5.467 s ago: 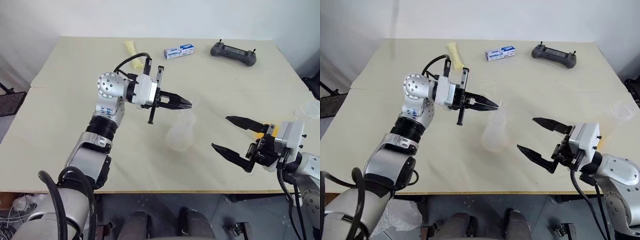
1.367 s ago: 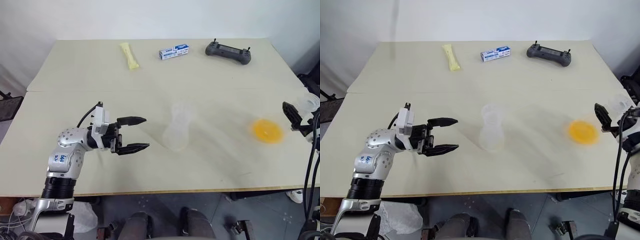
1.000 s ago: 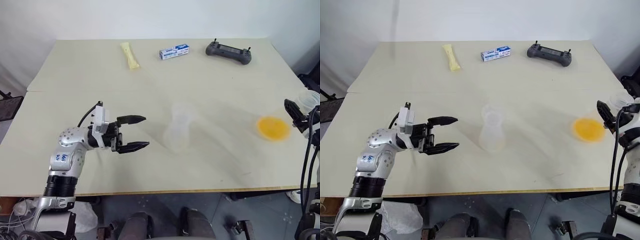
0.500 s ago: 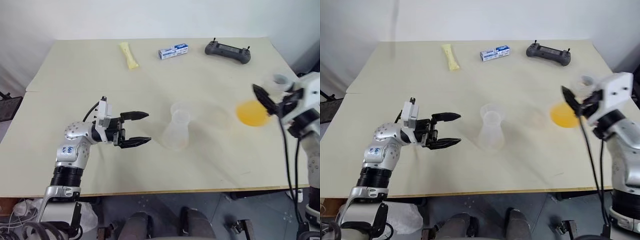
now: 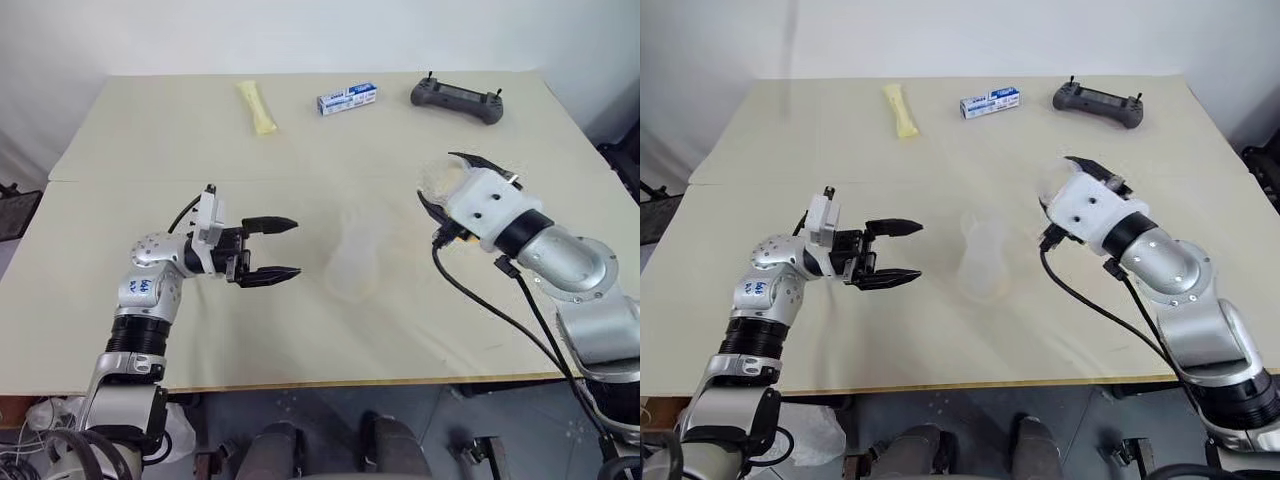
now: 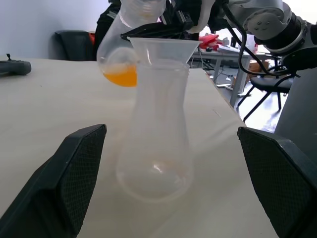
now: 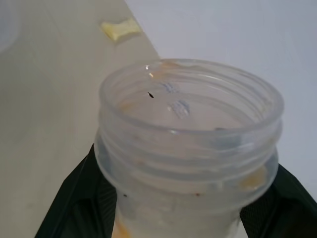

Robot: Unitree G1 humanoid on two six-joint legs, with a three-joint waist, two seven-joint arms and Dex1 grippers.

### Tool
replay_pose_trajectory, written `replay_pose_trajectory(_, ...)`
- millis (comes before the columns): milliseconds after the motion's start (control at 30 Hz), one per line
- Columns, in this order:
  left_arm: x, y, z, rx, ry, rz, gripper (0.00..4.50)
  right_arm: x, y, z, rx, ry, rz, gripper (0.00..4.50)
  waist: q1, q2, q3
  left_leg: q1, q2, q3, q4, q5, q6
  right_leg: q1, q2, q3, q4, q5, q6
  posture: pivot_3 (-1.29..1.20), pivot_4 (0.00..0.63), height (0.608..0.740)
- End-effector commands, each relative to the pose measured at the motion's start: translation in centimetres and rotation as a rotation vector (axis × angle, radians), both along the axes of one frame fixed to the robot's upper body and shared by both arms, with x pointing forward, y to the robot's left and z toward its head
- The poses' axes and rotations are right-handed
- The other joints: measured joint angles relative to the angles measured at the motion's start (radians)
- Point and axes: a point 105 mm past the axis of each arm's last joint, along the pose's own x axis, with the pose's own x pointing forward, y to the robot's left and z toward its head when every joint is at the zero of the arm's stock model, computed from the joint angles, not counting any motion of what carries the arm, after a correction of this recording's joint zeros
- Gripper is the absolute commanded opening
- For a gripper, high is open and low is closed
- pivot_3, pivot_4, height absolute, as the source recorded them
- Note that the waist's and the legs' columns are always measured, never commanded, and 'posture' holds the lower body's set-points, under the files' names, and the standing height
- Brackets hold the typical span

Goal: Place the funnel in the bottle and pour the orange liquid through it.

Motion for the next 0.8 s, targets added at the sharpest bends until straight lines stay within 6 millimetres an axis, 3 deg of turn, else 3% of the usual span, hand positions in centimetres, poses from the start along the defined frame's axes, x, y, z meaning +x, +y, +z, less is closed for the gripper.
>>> replay_pose_trajectory(33,0.0,0.0,0.9,0.004,-0.050,-0.013,4.50,-0.4,0.9,2.0,-0.130,-0.136,-0.010,2.64,0.000,0.000,0.000,0.000,0.000,0.000,0.000,0.000,0.000,0.000,0.000,0.000,0.000,0.000,0.000,0.00,0.150,0.740)
replay_pose_trajectory(367,0.3,-0.1,1.0,0.007,-0.059,-0.019,4.50,-0.2,3.3,2.4,-0.278,-0.234,0.053,2.64,0.000,0.000,0.000,-0.001,0.000,0.000,0.000,0.000,0.000,0.000,0.000,0.000,0.000,0.000,0.000,0.00,0.150,0.740)
replay_pose_trajectory(800,0.2,0.4,1.5,-0.063,-0.053,0.019,4.50,-0.7,4.7,2.9,-0.400,-0.328,0.101,2.64,-0.003,0.000,0.000,-0.001,0.000,0.000,0.000,0.000,0.000,0.000,0.000,0.000,0.000,0.000,0.000,0.00,0.150,0.740)
